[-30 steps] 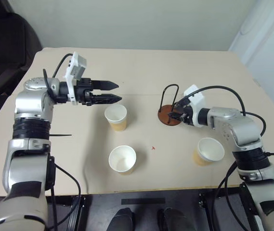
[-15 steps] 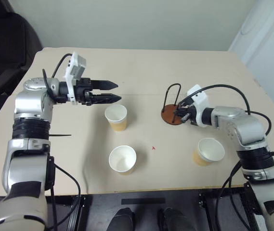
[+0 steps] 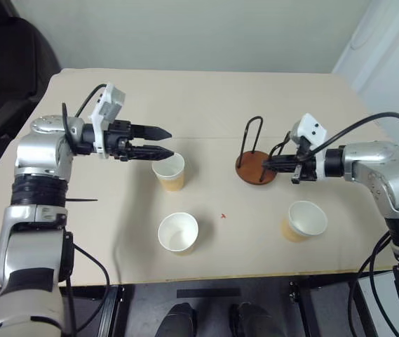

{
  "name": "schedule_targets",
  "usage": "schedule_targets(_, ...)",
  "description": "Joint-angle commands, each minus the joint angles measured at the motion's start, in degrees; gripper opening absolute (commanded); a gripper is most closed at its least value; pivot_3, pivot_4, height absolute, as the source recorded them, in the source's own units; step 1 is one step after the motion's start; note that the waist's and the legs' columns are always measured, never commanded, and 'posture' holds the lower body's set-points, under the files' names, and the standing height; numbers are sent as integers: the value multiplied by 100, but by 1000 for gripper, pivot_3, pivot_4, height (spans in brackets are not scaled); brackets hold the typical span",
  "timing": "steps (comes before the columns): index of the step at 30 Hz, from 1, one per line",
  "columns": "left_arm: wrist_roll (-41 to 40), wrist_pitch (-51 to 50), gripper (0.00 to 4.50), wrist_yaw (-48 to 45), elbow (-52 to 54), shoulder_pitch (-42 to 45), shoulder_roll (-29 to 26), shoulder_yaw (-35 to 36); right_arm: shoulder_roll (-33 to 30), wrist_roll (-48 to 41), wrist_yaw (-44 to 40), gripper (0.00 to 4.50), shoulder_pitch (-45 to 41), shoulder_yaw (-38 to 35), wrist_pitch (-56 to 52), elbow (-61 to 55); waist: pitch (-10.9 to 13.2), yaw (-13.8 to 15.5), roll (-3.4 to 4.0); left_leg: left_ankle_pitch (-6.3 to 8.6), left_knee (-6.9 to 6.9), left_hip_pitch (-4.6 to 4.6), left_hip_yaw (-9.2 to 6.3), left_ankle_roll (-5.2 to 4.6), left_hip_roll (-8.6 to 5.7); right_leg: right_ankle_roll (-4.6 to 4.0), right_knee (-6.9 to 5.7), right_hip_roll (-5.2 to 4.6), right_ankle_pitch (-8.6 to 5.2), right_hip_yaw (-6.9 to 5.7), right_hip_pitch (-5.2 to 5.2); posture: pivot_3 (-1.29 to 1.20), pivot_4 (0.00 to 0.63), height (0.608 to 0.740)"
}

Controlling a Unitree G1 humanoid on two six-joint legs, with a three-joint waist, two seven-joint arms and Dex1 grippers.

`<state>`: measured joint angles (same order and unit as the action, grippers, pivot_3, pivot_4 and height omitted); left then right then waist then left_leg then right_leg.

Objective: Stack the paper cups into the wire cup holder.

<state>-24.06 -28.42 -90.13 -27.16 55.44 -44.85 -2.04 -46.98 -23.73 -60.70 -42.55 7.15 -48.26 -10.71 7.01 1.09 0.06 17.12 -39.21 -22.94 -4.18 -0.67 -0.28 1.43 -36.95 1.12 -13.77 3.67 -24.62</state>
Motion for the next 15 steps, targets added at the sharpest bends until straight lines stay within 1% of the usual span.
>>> schedule_targets(1, -488, -227, 3389, -237, 594, -41, -280, -318, -204, -186, -348, 31, -190, -49, 113, -450, 0, 0, 0, 0, 2, 0, 0, 0, 0, 0, 1, 0, 0, -1, -1, 0, 150, 740)
schedule_targets(8, -1090, -559, 3389, -237, 1187, 8, -564, -758, -229, -269, -645, 31, -255, 220, 40, -864, 0, -1, 0, 0, -8, 1, -2, -1, 0, 0, -4, 0, 0, -1, 3, 0, 150, 740)
schedule_targets(15, -1183, -556, 3389, -237, 1192, 122, -608, -881, -138, -202, -680, 31, -265, 488, 69, -942, 0, -4, 0, -1, -15, 1, -2, -1, 0, 0, -6, 0, 0, -1, 4, 0, 150, 740)
